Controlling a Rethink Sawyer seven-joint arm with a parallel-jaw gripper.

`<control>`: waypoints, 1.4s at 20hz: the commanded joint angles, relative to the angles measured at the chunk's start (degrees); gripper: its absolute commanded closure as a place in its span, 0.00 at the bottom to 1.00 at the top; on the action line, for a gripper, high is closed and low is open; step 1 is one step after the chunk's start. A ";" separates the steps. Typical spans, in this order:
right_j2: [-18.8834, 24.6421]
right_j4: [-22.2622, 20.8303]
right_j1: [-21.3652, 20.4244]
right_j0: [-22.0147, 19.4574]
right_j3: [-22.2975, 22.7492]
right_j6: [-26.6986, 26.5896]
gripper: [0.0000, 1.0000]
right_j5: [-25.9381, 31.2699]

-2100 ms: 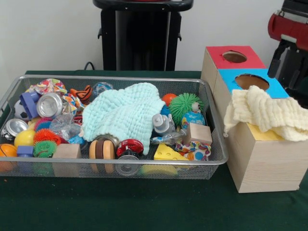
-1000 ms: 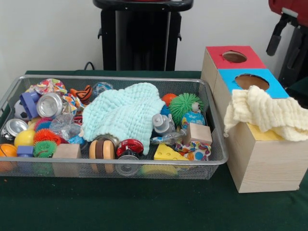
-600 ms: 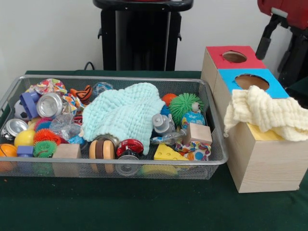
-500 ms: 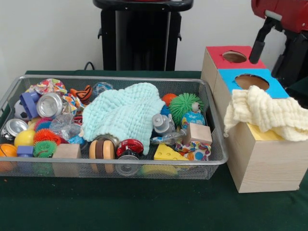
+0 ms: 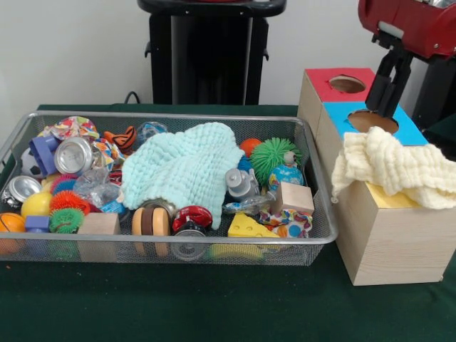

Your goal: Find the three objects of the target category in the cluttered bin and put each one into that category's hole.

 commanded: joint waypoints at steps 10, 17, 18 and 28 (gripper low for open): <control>2.26 -0.40 10.03 -4.02 -19.96 8.43 1.00 20.38; 1.57 -0.44 12.27 -5.93 -25.94 6.86 1.00 24.55; 1.79 -0.75 12.39 -6.44 -26.03 5.51 1.00 24.00; 4.40 -2.18 11.81 -7.69 -20.71 0.88 1.00 16.88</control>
